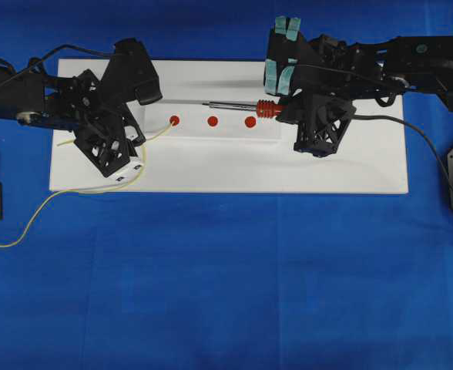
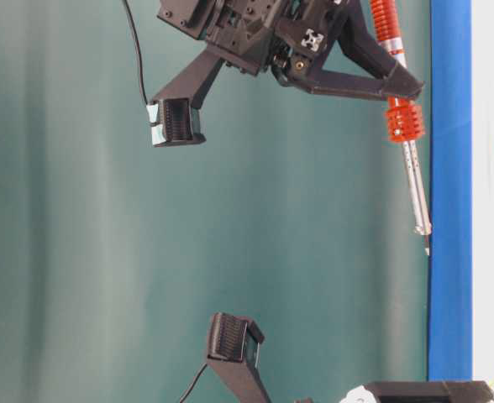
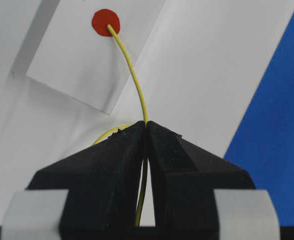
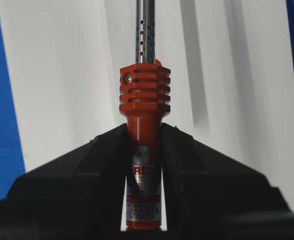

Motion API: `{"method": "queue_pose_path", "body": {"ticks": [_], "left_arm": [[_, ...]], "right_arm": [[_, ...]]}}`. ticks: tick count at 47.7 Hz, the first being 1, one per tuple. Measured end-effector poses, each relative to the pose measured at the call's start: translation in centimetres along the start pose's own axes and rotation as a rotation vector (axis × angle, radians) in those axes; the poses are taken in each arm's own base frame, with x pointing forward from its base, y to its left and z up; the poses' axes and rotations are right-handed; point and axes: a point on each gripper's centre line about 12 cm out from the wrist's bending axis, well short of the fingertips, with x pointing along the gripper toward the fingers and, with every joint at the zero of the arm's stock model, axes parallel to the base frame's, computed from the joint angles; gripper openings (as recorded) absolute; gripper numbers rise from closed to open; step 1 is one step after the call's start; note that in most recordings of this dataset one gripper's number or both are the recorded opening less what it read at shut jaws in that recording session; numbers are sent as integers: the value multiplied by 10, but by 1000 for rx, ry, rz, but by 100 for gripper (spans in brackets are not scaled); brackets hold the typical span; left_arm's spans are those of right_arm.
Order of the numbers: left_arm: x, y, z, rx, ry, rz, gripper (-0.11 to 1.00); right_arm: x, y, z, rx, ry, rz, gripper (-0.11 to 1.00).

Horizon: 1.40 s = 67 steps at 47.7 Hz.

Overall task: Touch the tip of the soldering iron to the tip of the solder at the mark.
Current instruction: 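Move the wire tip to the left red dot and slide the iron tip toward it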

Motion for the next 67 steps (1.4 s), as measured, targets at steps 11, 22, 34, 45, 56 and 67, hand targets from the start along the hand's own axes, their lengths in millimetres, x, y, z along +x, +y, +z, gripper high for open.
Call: {"method": "queue_pose_path", "body": {"ticks": [11,22,34,45,56,67], "left_arm": [[0,0,1,-3,0,-1,2],[0,0,1,-1,-1,-1,2],[0,0,0,0,1,1,2],[0,0,1,0,1,1,2],[0,1,1,-6,1,2,2],[0,1,0,-6,3,2,2]], "right_arm": [[1,2,0,-5,2,3,8],[2,3,2,-8,1,5,8],[13,6,15,-20,3,8,8],[33,8,23,-37,30,3,8],[50,12,22,-48,62,5,8],[57,10,18,-58,82,-3,8]]}}
